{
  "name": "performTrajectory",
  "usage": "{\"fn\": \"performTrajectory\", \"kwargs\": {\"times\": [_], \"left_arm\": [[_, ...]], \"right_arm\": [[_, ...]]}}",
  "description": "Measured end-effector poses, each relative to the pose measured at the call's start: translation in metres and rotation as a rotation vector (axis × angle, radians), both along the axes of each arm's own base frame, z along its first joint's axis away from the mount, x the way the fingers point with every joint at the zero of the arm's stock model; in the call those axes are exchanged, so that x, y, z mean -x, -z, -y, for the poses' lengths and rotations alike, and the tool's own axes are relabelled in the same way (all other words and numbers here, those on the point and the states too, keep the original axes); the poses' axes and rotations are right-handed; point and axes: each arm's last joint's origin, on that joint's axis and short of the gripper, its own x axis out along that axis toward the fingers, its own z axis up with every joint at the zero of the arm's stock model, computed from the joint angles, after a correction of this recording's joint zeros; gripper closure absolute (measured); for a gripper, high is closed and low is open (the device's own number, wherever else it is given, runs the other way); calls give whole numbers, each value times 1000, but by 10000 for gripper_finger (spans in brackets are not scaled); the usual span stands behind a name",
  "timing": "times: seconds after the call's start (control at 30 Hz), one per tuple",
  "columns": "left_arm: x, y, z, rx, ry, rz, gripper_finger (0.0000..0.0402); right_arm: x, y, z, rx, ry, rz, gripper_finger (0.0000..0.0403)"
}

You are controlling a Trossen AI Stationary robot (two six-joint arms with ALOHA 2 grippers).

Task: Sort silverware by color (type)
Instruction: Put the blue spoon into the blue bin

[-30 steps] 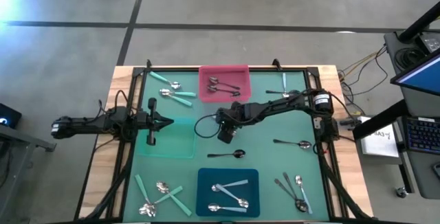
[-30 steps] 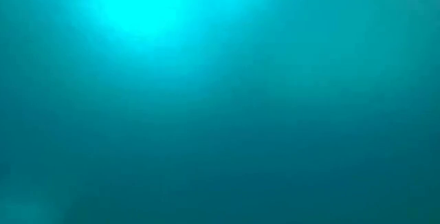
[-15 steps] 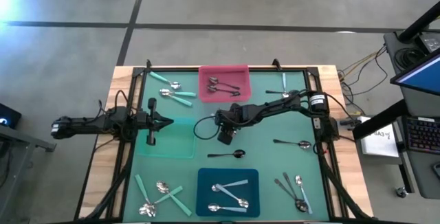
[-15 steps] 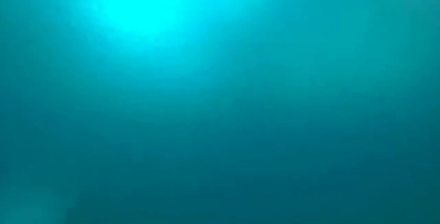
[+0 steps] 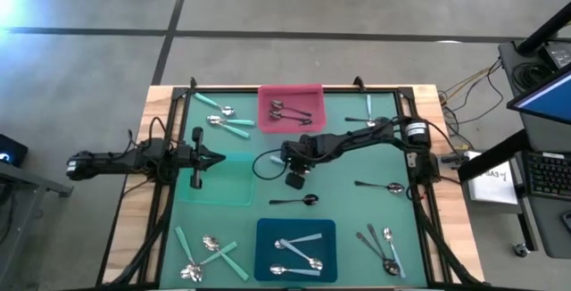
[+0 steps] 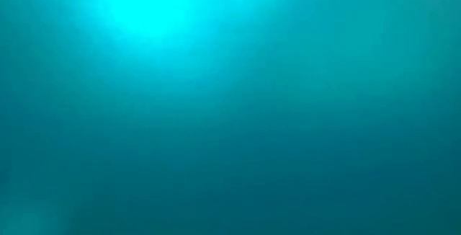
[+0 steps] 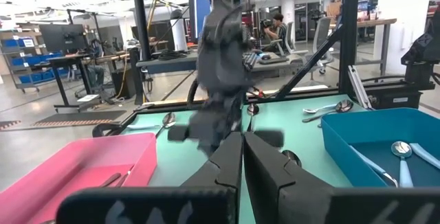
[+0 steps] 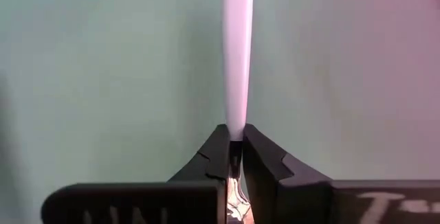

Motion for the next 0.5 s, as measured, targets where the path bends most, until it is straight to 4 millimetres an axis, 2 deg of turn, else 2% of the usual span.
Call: {"fn": "performTrajectory", "kwargs": {"times": [0.17, 0.33, 0.5], "left_arm": [[0, 0, 0, 0, -1, 0, 402], [0, 0, 0, 0, 0, 0, 402], [0, 0, 0, 0, 0, 0, 402]], "right_arm": [[8, -48, -29, -64, -129, 131, 389], [23, -78, -84, -201, -328, 204, 389], [40, -85, -145, -254, -451, 206, 390]]}}
